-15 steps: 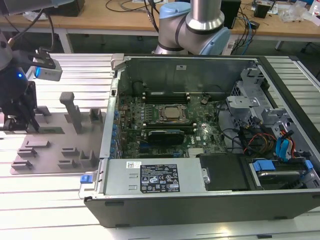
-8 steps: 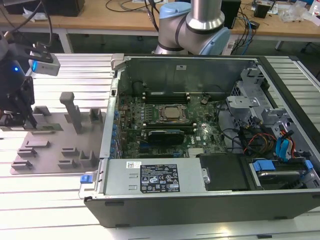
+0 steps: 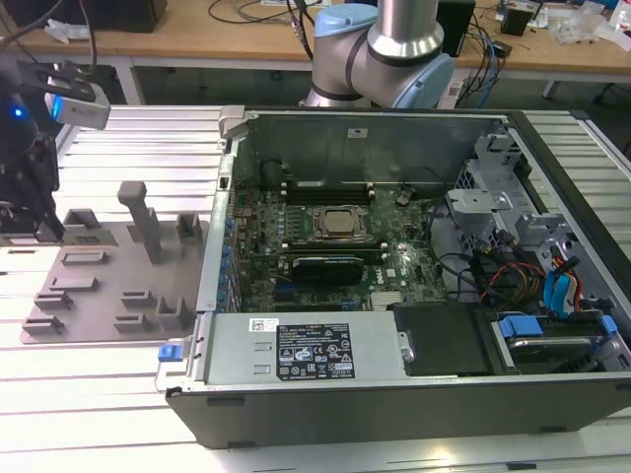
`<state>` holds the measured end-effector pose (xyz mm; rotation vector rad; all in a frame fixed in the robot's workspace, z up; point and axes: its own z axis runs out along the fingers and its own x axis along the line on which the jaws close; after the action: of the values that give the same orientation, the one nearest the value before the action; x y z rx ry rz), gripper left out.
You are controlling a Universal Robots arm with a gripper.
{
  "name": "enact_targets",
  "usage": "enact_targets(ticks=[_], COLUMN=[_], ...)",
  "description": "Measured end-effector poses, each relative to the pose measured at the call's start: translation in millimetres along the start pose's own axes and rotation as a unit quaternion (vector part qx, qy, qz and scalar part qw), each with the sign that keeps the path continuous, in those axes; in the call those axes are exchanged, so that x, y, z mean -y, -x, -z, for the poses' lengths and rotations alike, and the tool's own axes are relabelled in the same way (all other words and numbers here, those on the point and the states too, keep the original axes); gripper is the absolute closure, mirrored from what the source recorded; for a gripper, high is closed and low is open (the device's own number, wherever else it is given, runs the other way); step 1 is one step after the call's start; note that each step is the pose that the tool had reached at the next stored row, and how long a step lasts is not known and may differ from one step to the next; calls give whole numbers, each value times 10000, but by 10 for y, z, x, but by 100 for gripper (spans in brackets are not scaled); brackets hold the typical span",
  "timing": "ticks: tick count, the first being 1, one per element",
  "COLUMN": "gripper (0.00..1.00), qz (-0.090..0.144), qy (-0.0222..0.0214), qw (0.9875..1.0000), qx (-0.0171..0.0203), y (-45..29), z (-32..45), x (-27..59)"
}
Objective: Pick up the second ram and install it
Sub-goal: 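Pick up the second ram and move it above second insertion slot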
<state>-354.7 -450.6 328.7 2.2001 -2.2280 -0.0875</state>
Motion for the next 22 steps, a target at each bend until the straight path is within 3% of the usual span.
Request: enact_targets(ticks=[11, 16, 19, 22], gripper=[90, 90, 90, 90], qz=[0, 2, 2, 2], qy=[0, 0, 1, 1], qw=[10000, 10000, 10000, 10000], qx=[13, 33, 39, 53], y=[9, 17, 20, 25], z=[264, 512, 601, 765], x=[-12, -24, -28, -35])
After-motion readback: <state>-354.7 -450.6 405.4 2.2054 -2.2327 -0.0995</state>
